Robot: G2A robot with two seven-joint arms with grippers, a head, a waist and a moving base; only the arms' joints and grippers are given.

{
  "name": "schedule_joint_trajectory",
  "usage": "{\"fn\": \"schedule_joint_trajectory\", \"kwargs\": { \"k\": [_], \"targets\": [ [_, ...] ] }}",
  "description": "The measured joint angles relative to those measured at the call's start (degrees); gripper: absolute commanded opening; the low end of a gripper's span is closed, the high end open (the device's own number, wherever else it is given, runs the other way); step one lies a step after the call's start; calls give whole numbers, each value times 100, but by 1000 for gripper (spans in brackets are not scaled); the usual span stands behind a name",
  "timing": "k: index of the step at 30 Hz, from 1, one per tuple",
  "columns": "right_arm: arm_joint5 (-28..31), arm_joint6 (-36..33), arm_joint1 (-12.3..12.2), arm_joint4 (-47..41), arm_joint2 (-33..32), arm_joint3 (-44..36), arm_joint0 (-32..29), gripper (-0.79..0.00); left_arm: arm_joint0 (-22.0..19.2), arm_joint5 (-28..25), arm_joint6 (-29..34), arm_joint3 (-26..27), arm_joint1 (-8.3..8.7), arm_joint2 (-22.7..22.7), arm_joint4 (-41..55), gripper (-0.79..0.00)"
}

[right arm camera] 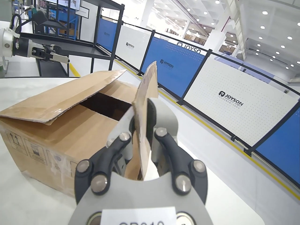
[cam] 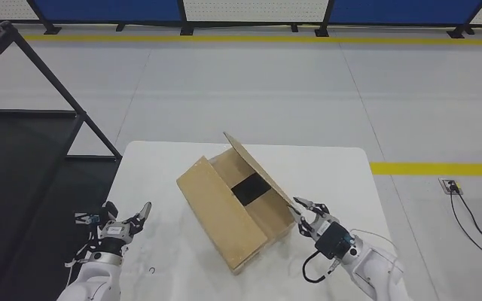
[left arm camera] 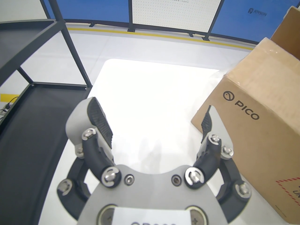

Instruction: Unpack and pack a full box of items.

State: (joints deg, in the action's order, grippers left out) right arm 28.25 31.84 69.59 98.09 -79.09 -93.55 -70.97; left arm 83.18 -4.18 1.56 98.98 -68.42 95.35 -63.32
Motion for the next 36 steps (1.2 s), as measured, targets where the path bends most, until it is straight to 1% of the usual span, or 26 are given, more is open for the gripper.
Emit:
{"fn": "schedule_joint_trajectory", "kwargs": {
  "k": [5, 7, 12, 15, 24, 27, 31, 34, 36],
  "targets": [
    [-239, 108, -40, -167, -277, -340, -321, 0, -290, -110, 45, -182, 15, 29, -62, 0],
    [-297, 190, -59, -273, -421, -504, -498, 0, -466, -186, -138, -309, 20, -37, -272, 0],
    [-327, 367, -108, -383, -711, -789, -930, 0, -930, -371, -523, -921, 14, -385, -838, 0],
    [-315, 356, -131, -331, -800, -894, -1141, 0, -1130, -449, -632, -1194, 2, -512, -866, 0],
    [-324, 282, -132, -329, -775, -908, -1149, 0, -1156, -423, -583, -1227, -1, -521, -851, 0],
    [-313, 182, -135, -352, -720, -889, -1118, 0, -1400, -492, -487, -1412, -16, -617, -759, 0],
    [-265, 220, -151, -365, -729, -827, -1127, 0, -1732, -508, -546, -1738, -34, -755, -802, 0],
    [-259, 270, -170, -329, -782, -799, -1223, 0, -2066, -560, -607, -2163, -48, -897, -977, 0],
    [-283, 295, -181, -339, -833, -767, -1311, 0, -2301, -650, -735, -2509, -57, -989, -913, 0]
  ]
}}
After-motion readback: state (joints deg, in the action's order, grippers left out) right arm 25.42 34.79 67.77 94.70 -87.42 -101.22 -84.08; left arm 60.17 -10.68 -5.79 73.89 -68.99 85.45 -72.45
